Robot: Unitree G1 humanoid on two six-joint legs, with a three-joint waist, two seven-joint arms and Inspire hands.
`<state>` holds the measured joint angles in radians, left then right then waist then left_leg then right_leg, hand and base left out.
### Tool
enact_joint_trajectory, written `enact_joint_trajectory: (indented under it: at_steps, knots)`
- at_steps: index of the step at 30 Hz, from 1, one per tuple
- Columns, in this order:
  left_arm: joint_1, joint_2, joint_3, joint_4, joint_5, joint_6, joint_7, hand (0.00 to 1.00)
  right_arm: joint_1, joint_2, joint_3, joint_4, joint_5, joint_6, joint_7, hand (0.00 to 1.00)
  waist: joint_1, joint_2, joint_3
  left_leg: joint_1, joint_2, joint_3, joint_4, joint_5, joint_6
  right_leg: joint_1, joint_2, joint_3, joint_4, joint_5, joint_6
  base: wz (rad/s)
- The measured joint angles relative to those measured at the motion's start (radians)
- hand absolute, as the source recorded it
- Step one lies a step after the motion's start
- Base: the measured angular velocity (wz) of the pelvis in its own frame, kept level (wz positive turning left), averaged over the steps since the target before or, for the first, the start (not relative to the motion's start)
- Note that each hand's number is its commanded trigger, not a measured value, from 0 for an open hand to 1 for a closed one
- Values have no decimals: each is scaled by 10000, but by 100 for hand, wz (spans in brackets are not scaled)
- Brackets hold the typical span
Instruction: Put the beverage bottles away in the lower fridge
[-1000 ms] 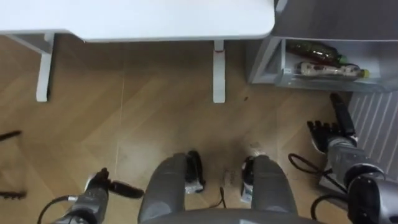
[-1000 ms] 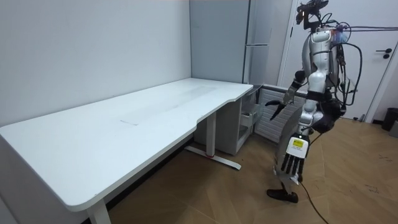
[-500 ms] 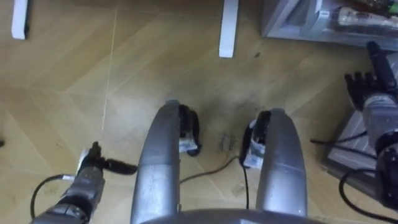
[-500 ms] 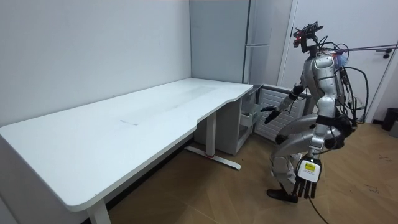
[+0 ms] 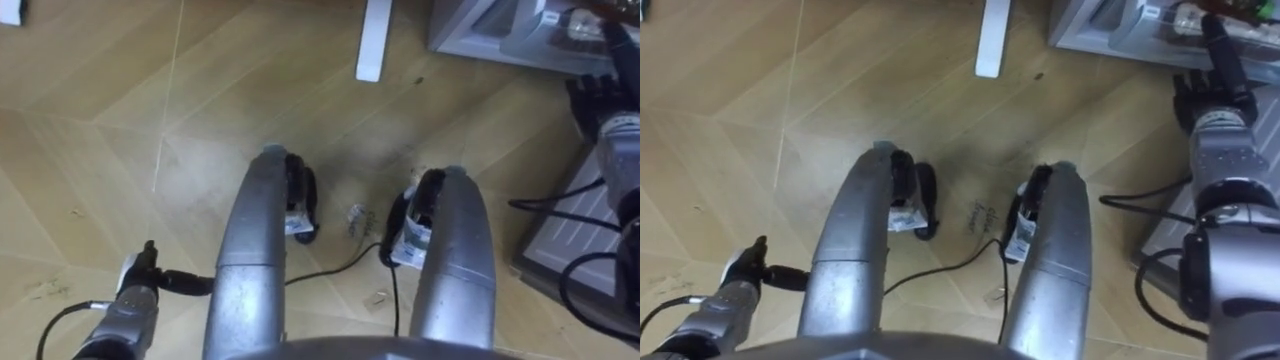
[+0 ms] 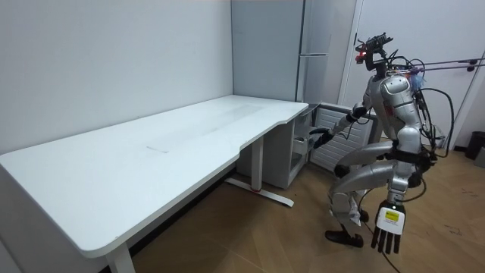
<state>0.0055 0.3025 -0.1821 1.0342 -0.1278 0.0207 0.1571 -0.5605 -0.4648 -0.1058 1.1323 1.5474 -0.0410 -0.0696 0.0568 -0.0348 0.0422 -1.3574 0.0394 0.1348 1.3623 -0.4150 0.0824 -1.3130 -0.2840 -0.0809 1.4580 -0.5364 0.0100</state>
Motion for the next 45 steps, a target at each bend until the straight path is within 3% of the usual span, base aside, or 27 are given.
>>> enact_joint_trajectory:
  at_steps: [3, 7, 11, 19, 21, 25, 30, 34, 45]
  knots:
    - [73, 29, 1, -32, -11, -11, -171, 0, -8, -69, 71, -96, 7, -8, -282, 0, 24, 0, 0, 9, -39, 25, 8, -9, 17, -3, -89, 12, 46, -19, 31, 2]
    - [734, 73, 7, -366, -14, -72, -203, 0, -137, -138, 170, -484, 62, -8, -1100, 0, 13, 0, 0, -4, -131, 32, -23, -7, 13, -45, -333, -39, 76, -20, 32, 2]
    - [1277, 237, -90, -459, -18, -140, -207, 0, -291, -354, 846, -483, 136, -10, -1562, 0, 34, -20, 11, -1, -151, 68, 1, -5, 14, -75, -385, -10, 127, -26, 33, 0]
    - [2182, 515, -86, -1009, 7, -323, -215, 0, -297, -745, 1299, -1199, 204, 103, -2273, 0, 153, -182, 104, -65, -159, 54, 217, -1, 5, -160, -689, -113, 446, -124, -56, 0]
    - [2304, 555, -87, -1137, 10, -348, -214, 0, -317, -897, 1449, -1693, 202, 79, -2502, 0, 159, -192, 109, -60, -184, 54, 236, 30, -50, -156, -796, -155, 528, -153, -109, 7]
    - [2387, 782, -22, -1119, -187, -488, -213, 0, -1209, -972, 1864, -1725, 173, -90, -2708, 0, 236, -304, 170, -94, -121, -94, 561, -43, -211, -144, -787, -226, 890, -392, -336, 4]
    - [2682, 968, -23, -1112, -376, -420, -214, 0, -1952, -1161, 2434, -1724, -31, -170, -2829, 0, 356, -355, 158, -106, 15, -258, 862, -170, -358, -39, -746, -400, 1202, -630, -471, 1]
    - [2851, 1038, -23, -1103, -373, -98, -308, 0, -1975, -1168, 2627, -1728, -273, -198, -2831, 0, 380, -373, 149, -103, 28, -397, 928, -152, -449, 60, -768, -558, 1281, -723, -622, 3]
    - [2942, 1158, 6, -1016, -374, -59, -427, 0, -1974, -1196, 2795, -1734, -276, -341, -3306, 0, 829, -341, 128, -1, 83, -583, 935, -116, -513, 303, -844, -845, 1245, -720, -698, -1]
